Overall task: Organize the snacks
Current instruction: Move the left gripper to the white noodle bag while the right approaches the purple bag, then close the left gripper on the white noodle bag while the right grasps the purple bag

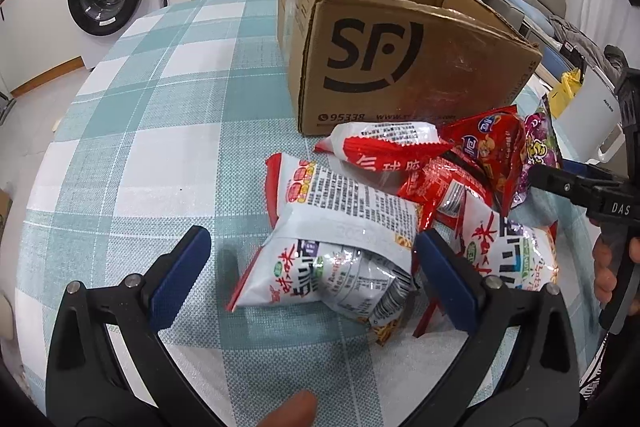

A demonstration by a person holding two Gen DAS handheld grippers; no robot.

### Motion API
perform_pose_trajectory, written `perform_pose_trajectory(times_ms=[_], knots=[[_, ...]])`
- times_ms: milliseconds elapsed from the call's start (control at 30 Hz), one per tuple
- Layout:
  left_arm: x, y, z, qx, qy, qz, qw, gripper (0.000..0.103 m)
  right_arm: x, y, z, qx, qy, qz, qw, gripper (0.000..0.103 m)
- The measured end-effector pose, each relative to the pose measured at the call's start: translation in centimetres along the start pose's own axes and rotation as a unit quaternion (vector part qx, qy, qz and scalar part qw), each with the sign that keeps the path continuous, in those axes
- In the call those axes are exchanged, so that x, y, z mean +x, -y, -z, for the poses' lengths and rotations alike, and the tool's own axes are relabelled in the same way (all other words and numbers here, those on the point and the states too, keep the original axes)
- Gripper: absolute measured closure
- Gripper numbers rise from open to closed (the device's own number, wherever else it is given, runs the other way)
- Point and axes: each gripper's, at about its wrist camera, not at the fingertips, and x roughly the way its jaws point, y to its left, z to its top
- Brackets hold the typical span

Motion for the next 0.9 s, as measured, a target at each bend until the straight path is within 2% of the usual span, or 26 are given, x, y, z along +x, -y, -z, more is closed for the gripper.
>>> perform_pose_trajectory(times_ms=[133, 300, 367, 467, 633, 700, 900], knots=[[0.5, 0.1, -0.3, 0.004, -0.004, -0.002, 1.0000, 0.001, 0.6, -1.1, -0.3, -0.017, 0.006, 0.007, 1.000, 0.002], [1.1, 0.0, -0.4, 0.001, -0.010, 0.007, 0.9999, 0.001, 0.7, -1.1, -0.6, -0.021, 0.013, 0.012, 1.000, 0.021], [1.3, 0.0, -0.5, 0.003, -0.014, 0.010, 0.9998, 0.002, 0.6, -1.1, -0.6, -0.020, 0.016, 0.003, 1.000, 0.024], [1.3, 0.0, -0.4, 0.006, -0.012, 0.020, 0.9997, 0.008, 0.6, -1.2, -0.6, -0.021, 0.019, -0.004, 1.000, 0.029], [0.9, 0.2, -0.2, 0.012, -0.005, 0.050, 0.9987, 0.029, 0.5, -1.5, -0.4, -0.023, 0.022, -0.017, 0.999, 0.041], [0.7, 0.3, 0.0, 0.017, -0.001, 0.054, 0.9984, 0.035, 0.4, -1.3, -0.3, -0.021, 0.022, -0.021, 0.999, 0.042], [0.0, 0.2, 0.5, 0.019, 0.006, 0.068, 0.9975, 0.043, -0.2, -0.7, 0.3, -0.009, 0.023, -0.042, 0.999, 0.044]])
